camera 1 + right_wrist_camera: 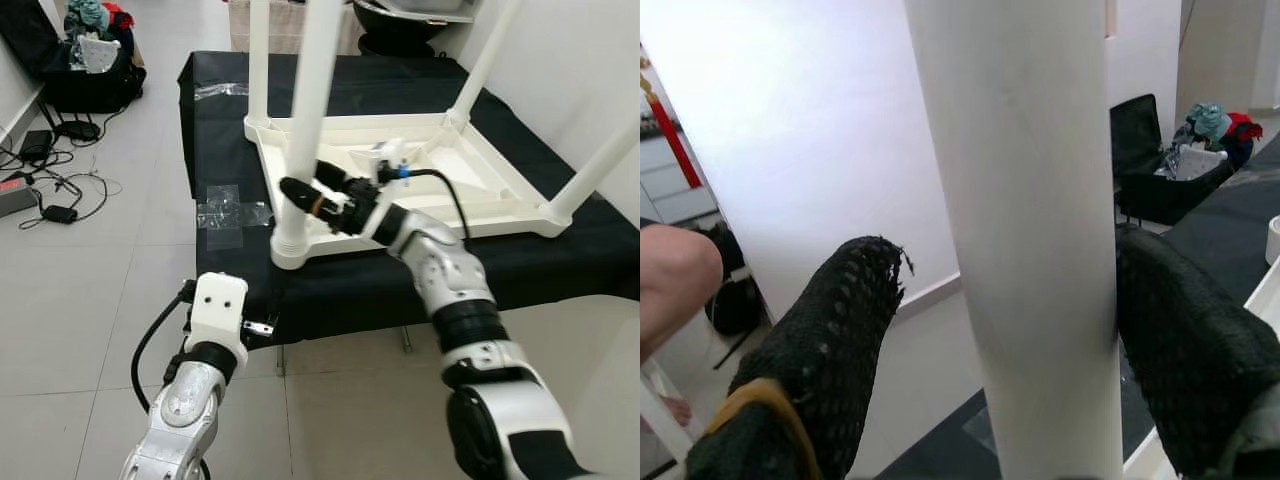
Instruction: Building children table
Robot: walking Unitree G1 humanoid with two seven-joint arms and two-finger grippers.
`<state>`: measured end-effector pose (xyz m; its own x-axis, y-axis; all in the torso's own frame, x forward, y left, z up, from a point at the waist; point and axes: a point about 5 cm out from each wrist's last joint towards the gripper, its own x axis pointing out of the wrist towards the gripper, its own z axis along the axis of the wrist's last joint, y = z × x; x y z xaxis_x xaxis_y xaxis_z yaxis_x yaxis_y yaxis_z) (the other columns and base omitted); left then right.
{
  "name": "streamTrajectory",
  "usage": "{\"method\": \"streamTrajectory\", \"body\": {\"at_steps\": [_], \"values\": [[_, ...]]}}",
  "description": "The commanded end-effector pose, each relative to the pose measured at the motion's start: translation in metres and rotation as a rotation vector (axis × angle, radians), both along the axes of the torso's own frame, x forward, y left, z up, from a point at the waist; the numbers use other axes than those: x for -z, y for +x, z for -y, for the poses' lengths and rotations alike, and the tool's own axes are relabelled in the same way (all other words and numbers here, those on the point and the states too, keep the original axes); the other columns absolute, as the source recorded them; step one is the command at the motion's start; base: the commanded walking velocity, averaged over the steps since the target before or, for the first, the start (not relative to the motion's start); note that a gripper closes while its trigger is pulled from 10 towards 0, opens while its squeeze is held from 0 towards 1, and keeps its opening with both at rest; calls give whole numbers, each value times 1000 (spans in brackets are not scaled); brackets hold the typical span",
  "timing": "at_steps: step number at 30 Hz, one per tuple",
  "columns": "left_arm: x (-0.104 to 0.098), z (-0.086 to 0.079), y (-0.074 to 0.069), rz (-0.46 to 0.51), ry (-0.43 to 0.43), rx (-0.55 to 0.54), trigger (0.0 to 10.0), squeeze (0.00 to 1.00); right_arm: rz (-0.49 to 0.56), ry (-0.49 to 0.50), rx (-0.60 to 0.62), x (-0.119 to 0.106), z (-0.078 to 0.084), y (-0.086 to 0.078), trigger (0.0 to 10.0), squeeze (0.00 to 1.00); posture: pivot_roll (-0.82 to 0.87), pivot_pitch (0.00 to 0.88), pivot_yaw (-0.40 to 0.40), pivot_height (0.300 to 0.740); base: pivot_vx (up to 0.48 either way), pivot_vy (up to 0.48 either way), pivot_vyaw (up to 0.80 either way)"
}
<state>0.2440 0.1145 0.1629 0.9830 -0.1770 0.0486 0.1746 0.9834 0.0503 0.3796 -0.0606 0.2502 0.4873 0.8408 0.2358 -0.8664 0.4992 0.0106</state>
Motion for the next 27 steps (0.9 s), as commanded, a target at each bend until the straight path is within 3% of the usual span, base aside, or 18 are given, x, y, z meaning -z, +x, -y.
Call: {"method": "streamTrajectory", "body": {"at_steps": [1,4,6,9,10,11,12,15,17,19,20,21,22,23,24,26,27], "values": [[-1,3,-2,7,-8,0,10000,0,7,-46,39,4,-8,3,10000,0,160,121,-171,740,0,0,0],[-1,3,-3,6,-8,-1,10000,0,10,-65,66,5,-8,5,10000,0,160,121,-171,740,0,0,0],[0,3,-4,3,-9,-6,10000,0,6,-68,150,6,-8,11,10000,0,157,123,-178,740,0,0,0],[1,3,-5,1,-10,-8,10000,0,11,-64,107,6,-13,8,10000,0,154,121,-179,740,0,0,0],[1,3,-5,0,-11,-6,10000,0,15,-78,88,8,-17,7,3216,0,153,118,-178,740,0,0,0],[1,3,-5,0,-11,-6,10000,0,15,-78,88,8,-17,7,3216,0,153,118,-178,740,0,0,0],[1,4,-5,1,-12,-4,10000,0,19,-90,89,10,-20,6,0,0,155,117,-182,740,0,0,0],[1,5,-4,2,-13,-3,10000,0,18,-86,106,10,-20,7,0,0,156,116,-183,740,0,0,0],[1,4,-4,3,-12,-4,10000,0,11,-79,170,10,-17,11,0,0,160,116,-181,740,0,0,0],[0,3,-4,4,-10,-7,10000,0,3,-82,315,12,-8,18,0,0,159,118,-180,740,0,0,0],[0,3,-4,4,-10,-7,10000,0,3,-82,315,12,-8,18,0,0,159,118,-180,740,0,0,0],[1,2,-3,4,-8,-9,10000,0,-11,-86,439,16,5,22,0,0,157,119,-180,740,0,0,0],[1,2,-3,4,-8,-9,10000,0,-11,-86,439,16,5,22,0,0,157,119,-180,740,0,0,0],[0,2,-3,6,-7,-10,10000,0,-45,-76,563,21,20,26,0,0,154,120,-176,740,0,0,0],[0,2,-3,6,-7,-10,10000,0,-45,-76,563,21,20,26,0,0,154,120,-176,740,0,0,0],[0,2,-2,7,-7,-9,10000,0,-84,-68,803,29,49,29,0,0,148,121,-170,740,0,0,0],[0,2,-2,7,-7,-9,10000,0,-84,-68,803,29,49,29,0,0,148,121,-170,740,0,0,0]]}}
